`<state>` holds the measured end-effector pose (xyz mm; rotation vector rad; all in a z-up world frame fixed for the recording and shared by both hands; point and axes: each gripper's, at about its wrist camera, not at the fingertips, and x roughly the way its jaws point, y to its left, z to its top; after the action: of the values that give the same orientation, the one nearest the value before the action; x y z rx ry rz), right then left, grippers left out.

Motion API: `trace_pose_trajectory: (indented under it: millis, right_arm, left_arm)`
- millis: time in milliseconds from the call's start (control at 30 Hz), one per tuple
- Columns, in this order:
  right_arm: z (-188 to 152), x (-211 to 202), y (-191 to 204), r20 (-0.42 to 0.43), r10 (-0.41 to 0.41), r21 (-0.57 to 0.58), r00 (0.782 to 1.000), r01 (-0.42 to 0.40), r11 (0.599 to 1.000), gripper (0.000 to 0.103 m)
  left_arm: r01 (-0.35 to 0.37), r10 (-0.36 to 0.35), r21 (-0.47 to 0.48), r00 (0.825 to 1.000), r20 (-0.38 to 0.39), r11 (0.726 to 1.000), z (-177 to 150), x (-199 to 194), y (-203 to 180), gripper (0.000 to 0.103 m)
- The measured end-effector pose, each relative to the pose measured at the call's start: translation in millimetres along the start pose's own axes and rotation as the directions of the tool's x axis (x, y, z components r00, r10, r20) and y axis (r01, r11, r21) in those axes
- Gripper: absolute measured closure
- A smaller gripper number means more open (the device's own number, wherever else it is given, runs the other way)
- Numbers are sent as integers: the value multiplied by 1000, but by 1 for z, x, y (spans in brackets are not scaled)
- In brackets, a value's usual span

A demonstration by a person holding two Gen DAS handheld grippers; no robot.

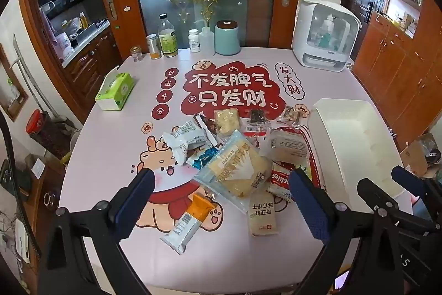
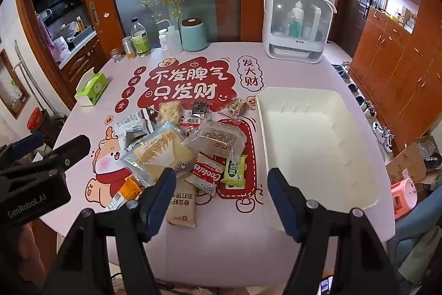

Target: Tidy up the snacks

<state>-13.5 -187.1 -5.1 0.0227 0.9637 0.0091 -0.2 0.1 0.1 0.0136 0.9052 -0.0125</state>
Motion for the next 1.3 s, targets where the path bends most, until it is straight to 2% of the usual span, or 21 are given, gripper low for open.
trace_pose_trajectory:
  millis: [400, 1300]
  right_arm:
    - [-1, -5, -1, 2, 9, 1, 1000, -9, 1000, 34]
    - [-10, -16, 1, 21, 37, 1, 999, -37, 999, 34]
  left_arm:
    - [14, -14, 7, 1000, 0, 1000, 4, -7, -6, 6]
    - [7, -7, 11, 1000, 10, 1000, -10, -15, -4, 6]
